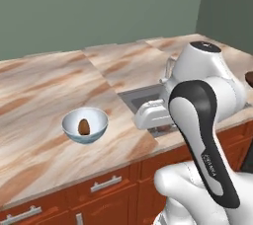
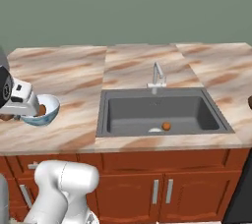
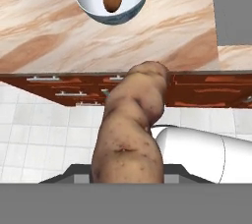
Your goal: Pick the potatos from the cabinet and place them in one bowl. Pick the tangerine from the sink and place it in the other bowl.
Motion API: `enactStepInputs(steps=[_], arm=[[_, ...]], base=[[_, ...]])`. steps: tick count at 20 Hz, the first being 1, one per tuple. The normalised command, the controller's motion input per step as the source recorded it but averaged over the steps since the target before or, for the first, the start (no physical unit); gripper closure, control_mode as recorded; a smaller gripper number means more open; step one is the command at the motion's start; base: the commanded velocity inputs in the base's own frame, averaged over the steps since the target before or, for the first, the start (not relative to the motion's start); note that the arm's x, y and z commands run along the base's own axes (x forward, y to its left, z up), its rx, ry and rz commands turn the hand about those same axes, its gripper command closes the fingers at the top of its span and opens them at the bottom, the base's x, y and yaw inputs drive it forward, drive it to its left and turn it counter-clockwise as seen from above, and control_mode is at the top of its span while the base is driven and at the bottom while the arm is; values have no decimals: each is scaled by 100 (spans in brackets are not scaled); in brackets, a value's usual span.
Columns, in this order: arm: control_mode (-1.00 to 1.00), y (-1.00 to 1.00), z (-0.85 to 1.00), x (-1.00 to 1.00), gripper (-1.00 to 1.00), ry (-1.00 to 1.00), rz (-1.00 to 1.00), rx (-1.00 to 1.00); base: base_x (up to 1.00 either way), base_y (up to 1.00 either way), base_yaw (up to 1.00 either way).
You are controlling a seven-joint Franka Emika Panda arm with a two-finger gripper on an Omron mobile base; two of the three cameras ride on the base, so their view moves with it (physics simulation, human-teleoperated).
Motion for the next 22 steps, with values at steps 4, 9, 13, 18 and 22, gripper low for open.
enactStepInputs(steps=[4,9,13,18,22], arm=[[100,0,0,0,100,0,0,0],[100,0,0,0,100,0,0,0],[100,0,0,0,100,0,0,0],[100,0,0,0,100,0,0,0],[100,0,0,0,100,0,0,0]], base=[[74,57,4],[100,3,2],[73,-3,13],[4,0,0],[0,0,0]])
